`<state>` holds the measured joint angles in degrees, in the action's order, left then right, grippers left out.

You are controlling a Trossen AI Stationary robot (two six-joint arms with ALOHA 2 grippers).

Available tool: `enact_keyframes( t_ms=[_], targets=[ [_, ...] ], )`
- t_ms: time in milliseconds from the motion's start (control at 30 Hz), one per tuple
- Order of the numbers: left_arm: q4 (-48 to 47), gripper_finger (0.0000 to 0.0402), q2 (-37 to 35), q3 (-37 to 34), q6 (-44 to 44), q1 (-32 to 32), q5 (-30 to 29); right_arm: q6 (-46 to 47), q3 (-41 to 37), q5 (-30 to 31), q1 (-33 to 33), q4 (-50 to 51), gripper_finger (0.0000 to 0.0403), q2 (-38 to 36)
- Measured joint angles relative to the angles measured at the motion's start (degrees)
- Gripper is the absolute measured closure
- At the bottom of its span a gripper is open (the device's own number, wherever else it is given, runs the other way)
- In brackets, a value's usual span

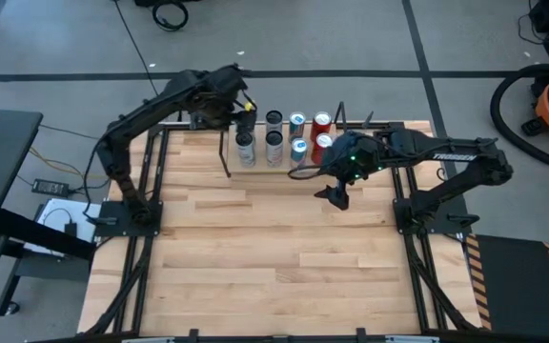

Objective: Place canned beverage on shelf
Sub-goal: Return to Home Position

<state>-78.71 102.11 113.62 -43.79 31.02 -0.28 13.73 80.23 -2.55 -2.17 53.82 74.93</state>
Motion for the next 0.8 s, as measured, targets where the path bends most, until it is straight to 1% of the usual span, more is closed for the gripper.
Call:
enact_keyframes(
  t_ms=[67,167,233,300,467,633,733,800],
  targets=[
    [0.0,0.0104,-2.0,0.0,3.0,-0.1,-0.1,-1.3,0.0,0.0,0.6,-1.3,0.0057,-0.8],
    [0.0,0.0104,-5.2,0.0,4.2,-0.5,-0.2,-1.5,0.0,0.0,1.5,-3.7,0.0057,-2.8],
    [0.0,0.0104,-7.7,0.0,6.3,-1.1,-0.4,-1.8,0.0,1.2,2.2,-4.8,0.0057,-4.7],
    [-0.1,0.0104,-10.5,0.0,8.4,-2.1,-1.3,-1.8,0.0,4.2,3.2,-5.3,0.0057,-7.2],
    [-0.3,0.0104,-18.4,0.0,10.2,-5.5,-6.7,-1.8,0.0,13.1,6.6,-7.1,0.0057,-15.0],
    [-0.8,0.0104,-26.9,0.0,11.3,-9.9,-11.0,-3.5,0.0,18.0,11.8,-9.0,0.0057,-22.9],
    [-1.0,0.0104,-31.8,0.0,11.5,-13.7,-12.8,-5.5,-0.2,21.7,14.8,-9.2,0.0057,-27.3],
    [-1.4,0.0104,-35.1,0.0,11.0,-16.8,-15.7,-6.2,-1.4,23.8,16.5,-10.0,0.0057,-30.2]
  ],
)
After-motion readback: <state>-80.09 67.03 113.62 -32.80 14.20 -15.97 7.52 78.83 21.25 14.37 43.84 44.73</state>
